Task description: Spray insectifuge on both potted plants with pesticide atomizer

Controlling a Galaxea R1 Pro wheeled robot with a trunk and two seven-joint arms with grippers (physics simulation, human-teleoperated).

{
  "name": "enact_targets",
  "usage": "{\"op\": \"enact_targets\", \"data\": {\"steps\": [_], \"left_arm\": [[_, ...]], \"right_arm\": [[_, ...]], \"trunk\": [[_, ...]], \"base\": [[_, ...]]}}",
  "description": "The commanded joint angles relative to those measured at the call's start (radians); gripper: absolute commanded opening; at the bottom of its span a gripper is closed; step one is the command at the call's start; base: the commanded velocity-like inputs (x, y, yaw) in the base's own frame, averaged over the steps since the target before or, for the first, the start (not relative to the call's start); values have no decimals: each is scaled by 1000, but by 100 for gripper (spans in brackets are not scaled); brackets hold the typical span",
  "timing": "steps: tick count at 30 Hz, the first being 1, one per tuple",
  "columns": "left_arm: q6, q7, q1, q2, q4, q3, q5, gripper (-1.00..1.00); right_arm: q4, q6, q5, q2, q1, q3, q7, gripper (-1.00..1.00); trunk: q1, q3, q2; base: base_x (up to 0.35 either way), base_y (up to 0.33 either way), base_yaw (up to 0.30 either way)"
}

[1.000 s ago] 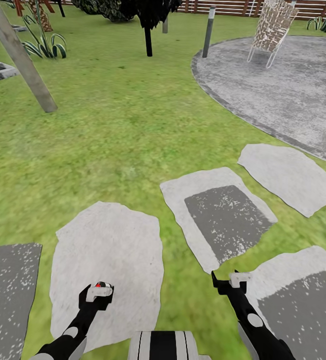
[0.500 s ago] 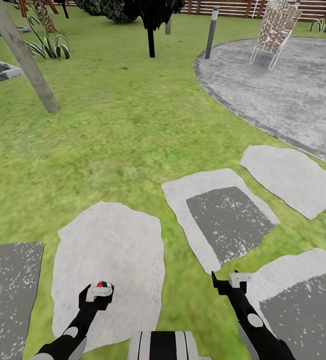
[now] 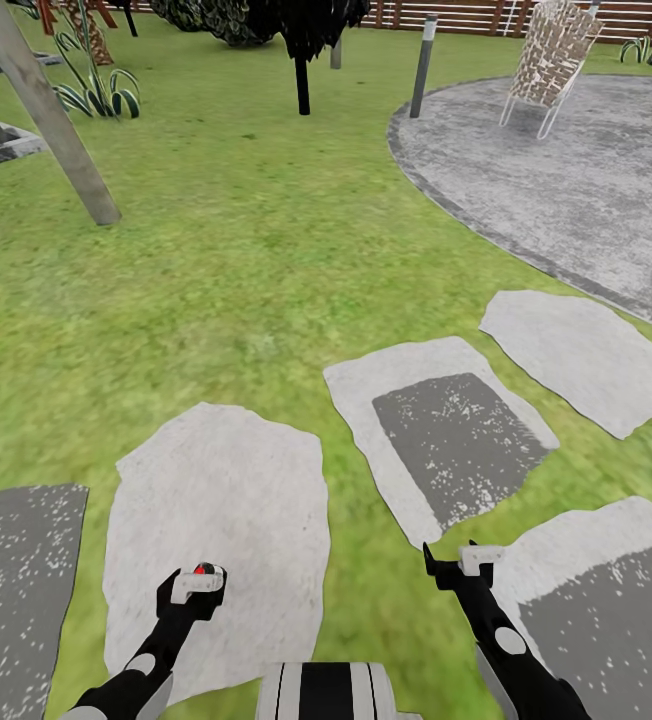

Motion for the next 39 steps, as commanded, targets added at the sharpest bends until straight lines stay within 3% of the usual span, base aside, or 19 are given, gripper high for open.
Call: {"op": "enact_targets", "data": {"steps": [1,14,28,39], "left_arm": [[-3,1,0,0,2,-7,7,100],[-3,1,0,-4,1,-7,7,100],[-3,1,0,-2,2,-7,8,100],[-3,1,0,-2,1,-7,8,100]], "right_arm": [[1,-3,2,0,0,0,1,100],[1,-3,2,0,0,0,1,100],[1,-3,2,0,0,0,1,100],[1,-3,2,0,0,0,1,100]], "trunk": [[0,-1,0],[0,-1,0],[0,-1,0],[0,-1,0]], "base": [[0,0,0],[-74,-62,20],[-16,-13,217],[105,0,22]]}}
